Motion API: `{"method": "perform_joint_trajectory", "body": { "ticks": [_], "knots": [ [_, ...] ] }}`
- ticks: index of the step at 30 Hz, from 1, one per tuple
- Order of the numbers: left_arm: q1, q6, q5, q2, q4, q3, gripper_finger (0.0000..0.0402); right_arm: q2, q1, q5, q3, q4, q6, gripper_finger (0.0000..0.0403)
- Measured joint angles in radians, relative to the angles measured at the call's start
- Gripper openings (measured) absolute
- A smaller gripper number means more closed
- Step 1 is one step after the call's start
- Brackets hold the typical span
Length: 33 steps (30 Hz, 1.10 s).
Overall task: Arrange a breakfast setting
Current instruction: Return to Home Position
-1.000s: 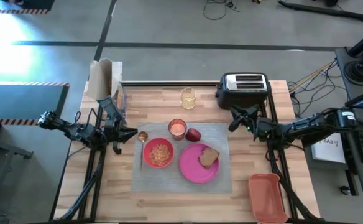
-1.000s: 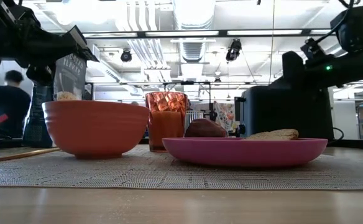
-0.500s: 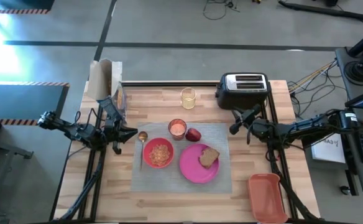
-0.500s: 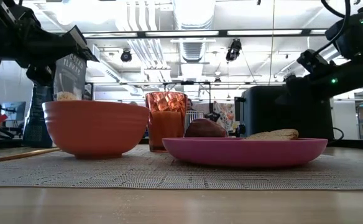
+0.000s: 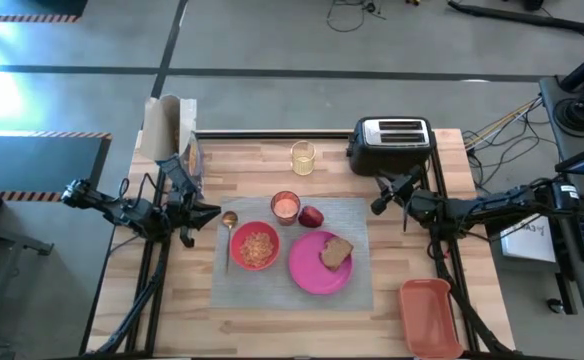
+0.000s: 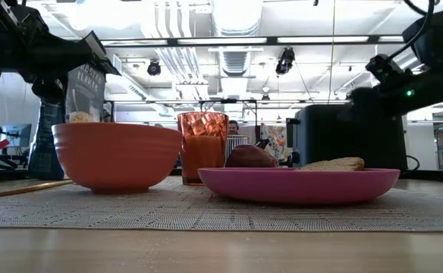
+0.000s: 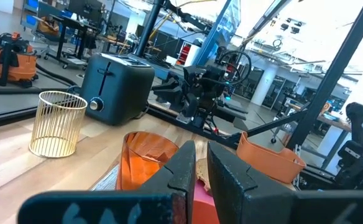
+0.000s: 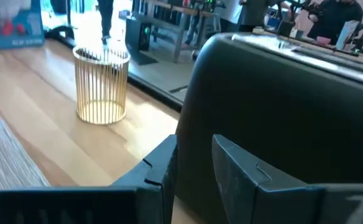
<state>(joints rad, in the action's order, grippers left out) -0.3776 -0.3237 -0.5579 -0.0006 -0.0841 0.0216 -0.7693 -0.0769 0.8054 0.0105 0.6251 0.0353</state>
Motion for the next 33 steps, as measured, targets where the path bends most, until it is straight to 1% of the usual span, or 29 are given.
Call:
{"method": "perform_joint_trajectory", "body": {
  "ticks": [11, 21, 28, 33],
  "knots": [
    [0.0, 0.0, 0.0, 0.0, 0.004, 0.0, 0.0025, 0.312, 0.0, 0.0, 0.0, -0.002, 0.0, 0.0091],
    [0.0, 0.0, 0.0, 0.0, 0.004, 0.0, 0.0025, 0.532, -0.001, 0.003, 0.0, 0.0, -0.001, 0.0091],
    [0.0, 0.0, 0.0, 0.0, 0.003, 0.0, 0.0025, 0.636, -0.018, 0.002, 0.0, 0.0, -0.001, 0.0091],
    [0.0, 0.0, 0.0, 0.0, 0.003, 0.0, 0.0025, 0.686, -0.074, 0.001, 0.0, -0.001, -0.001, 0.0091]
  ]
}}
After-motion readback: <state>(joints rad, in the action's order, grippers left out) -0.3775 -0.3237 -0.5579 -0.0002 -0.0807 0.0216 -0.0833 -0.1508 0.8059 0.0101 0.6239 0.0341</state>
